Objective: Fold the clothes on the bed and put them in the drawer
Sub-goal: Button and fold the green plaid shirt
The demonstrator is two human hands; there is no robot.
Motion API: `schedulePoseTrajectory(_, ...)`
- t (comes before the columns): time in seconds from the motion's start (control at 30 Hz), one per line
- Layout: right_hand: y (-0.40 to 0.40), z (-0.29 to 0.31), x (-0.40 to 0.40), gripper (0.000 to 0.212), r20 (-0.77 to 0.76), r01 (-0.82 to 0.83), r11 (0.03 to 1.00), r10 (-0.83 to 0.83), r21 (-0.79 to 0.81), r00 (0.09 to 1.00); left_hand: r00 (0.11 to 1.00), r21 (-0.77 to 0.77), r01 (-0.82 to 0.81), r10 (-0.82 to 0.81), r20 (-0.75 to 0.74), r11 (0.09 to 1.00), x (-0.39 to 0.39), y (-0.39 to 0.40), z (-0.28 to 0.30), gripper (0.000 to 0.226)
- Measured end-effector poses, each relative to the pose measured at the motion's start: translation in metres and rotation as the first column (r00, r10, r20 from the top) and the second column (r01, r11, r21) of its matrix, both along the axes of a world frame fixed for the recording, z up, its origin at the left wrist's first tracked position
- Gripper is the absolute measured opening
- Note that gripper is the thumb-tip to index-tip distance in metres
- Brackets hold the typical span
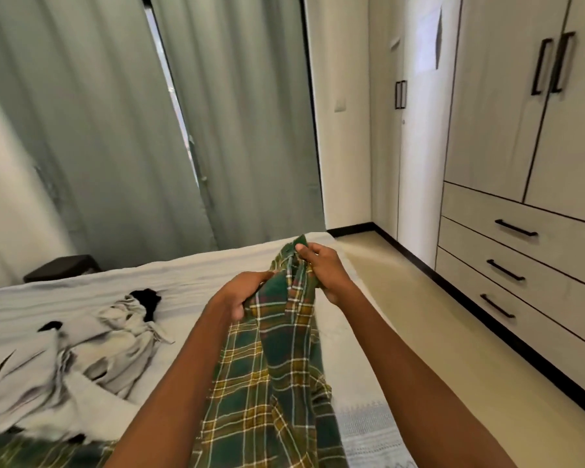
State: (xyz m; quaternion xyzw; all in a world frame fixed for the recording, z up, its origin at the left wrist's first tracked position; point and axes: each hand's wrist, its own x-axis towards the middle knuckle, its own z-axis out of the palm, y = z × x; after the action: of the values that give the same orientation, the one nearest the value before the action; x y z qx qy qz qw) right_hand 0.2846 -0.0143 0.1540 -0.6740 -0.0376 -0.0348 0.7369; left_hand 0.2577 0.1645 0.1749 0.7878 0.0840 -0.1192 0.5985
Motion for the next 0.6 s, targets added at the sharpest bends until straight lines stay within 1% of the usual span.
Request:
schedulePoseTrajectory(0.03,0.001,0.0,0.003,0.028,-0.038,-0.023,0.996,0.027,0.087,0.999,0.999,-0.025,-0.035,0.035,0.04,0.999,0.003,0.002,-0.003,0.029)
schedulePoseTrajectory(0.07,0.003,0.0,0.007,0.027,-0.067,-0.04,0.99,0.05,0.139,0.997,0.989,-0.009,-0.08,0.081,0.121,0.997,0.008,0.003,-0.008,0.027)
schedulePoseTrajectory(0.1,0.007,-0.002,0.013,0.025,-0.093,-0.051,0.988,0.065,0.146,0.994,0.969,0.033,-0.128,0.118,0.215,0.991,0.016,0.004,-0.014,0.026)
schedulePoseTrajectory(0.17,0.013,-0.009,0.022,0.021,-0.13,-0.039,0.991,0.056,0.13,0.99,0.913,0.1,-0.192,0.141,0.383,0.976,0.029,0.002,-0.03,0.024)
schedulePoseTrajectory(0.2,0.015,-0.014,0.027,0.02,-0.134,-0.008,0.993,0.023,0.115,0.991,0.892,0.108,-0.189,0.125,0.434,0.976,0.033,0.0,-0.038,0.024)
schedulePoseTrajectory(0.27,0.018,-0.029,0.042,0.022,-0.106,0.084,0.996,-0.081,0.024,0.991,0.874,0.134,-0.192,0.107,0.474,0.972,0.048,0.0,-0.057,0.023)
schedulePoseTrajectory(0.3,0.018,-0.037,0.051,0.023,-0.068,0.131,0.989,-0.136,-0.072,0.988,0.87,0.16,-0.201,0.101,0.482,0.966,0.055,0.0,-0.066,0.022)
schedulePoseTrajectory(0.33,0.017,-0.048,0.063,0.026,-0.024,0.174,0.964,-0.182,-0.199,0.983,0.87,0.194,-0.213,0.096,0.484,0.957,0.066,-0.001,-0.077,0.021)
schedulePoseTrajectory(0.4,0.015,-0.068,0.082,0.03,0.056,0.221,0.874,-0.219,-0.433,0.974,0.883,0.304,-0.236,0.074,0.463,0.923,0.085,-0.004,-0.096,0.022)
schedulePoseTrajectory(0.47,0.014,-0.089,0.105,0.032,0.092,0.238,0.789,-0.226,-0.567,0.97,0.911,0.364,-0.234,0.073,0.406,0.901,0.114,-0.007,-0.12,0.023)
schedulePoseTrajectory(0.53,0.014,-0.116,0.135,0.033,0.06,0.199,0.712,-0.216,-0.673,0.975,0.955,0.376,-0.178,0.066,0.29,0.909,0.146,-0.006,-0.146,0.019)
schedulePoseTrajectory(0.6,0.016,-0.144,0.165,0.033,-0.06,0.091,0.645,-0.207,-0.759,0.976,0.988,0.377,-0.093,0.038,0.15,0.921,0.174,-0.003,-0.173,0.022)
